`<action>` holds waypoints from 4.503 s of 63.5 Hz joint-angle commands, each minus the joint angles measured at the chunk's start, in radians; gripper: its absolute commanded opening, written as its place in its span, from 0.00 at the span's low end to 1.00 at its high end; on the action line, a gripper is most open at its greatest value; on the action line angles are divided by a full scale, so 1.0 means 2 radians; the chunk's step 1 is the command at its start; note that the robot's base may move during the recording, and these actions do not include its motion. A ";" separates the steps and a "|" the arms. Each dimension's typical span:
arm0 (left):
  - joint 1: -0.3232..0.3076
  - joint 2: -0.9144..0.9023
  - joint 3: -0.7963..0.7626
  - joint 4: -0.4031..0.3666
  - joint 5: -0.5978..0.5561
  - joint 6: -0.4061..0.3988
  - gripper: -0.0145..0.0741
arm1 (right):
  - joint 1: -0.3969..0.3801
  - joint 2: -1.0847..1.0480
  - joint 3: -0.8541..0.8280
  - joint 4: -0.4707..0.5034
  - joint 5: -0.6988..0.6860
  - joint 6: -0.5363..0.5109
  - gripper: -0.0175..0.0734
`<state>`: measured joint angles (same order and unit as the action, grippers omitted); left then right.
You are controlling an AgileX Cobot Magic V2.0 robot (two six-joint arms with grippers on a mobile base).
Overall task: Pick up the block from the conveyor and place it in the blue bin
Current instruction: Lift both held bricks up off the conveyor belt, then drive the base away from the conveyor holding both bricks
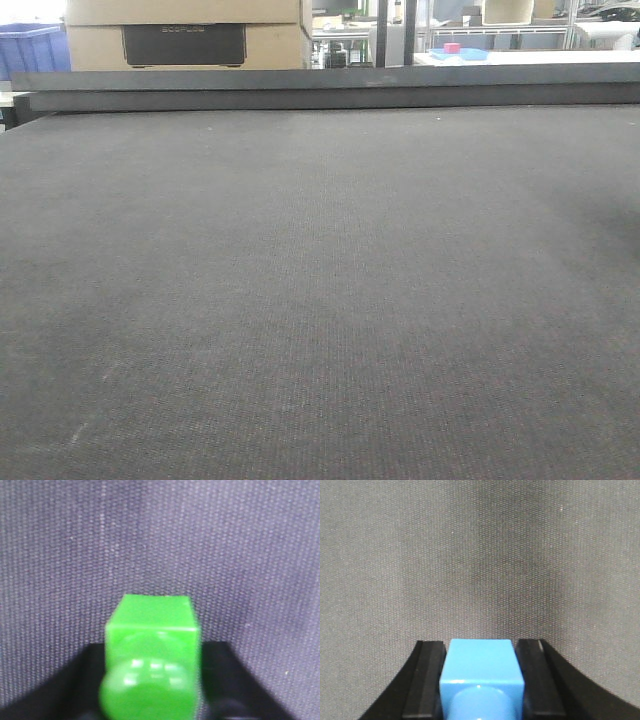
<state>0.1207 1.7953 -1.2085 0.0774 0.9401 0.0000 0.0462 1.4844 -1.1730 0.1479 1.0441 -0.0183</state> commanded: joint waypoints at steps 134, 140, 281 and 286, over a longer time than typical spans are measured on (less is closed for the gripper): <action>-0.040 -0.527 0.182 -0.217 -0.225 0.194 0.04 | 0.027 -0.339 0.168 0.041 -0.365 -0.018 0.01; -0.078 -0.527 0.182 -0.214 -0.228 0.194 0.04 | 0.049 -0.348 0.168 0.000 -0.367 -0.018 0.01; -0.127 -0.787 0.300 -0.192 -0.308 0.194 0.04 | 0.081 -0.538 0.267 -0.023 -0.382 -0.018 0.01; -0.127 -0.787 0.300 -0.192 -0.308 0.194 0.04 | 0.081 -0.538 0.267 -0.023 -0.382 -0.018 0.01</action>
<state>-0.1366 0.2268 -0.6074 -0.2952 0.3473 0.3861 0.2048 0.4146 -0.6428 0.1065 0.3046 -0.0535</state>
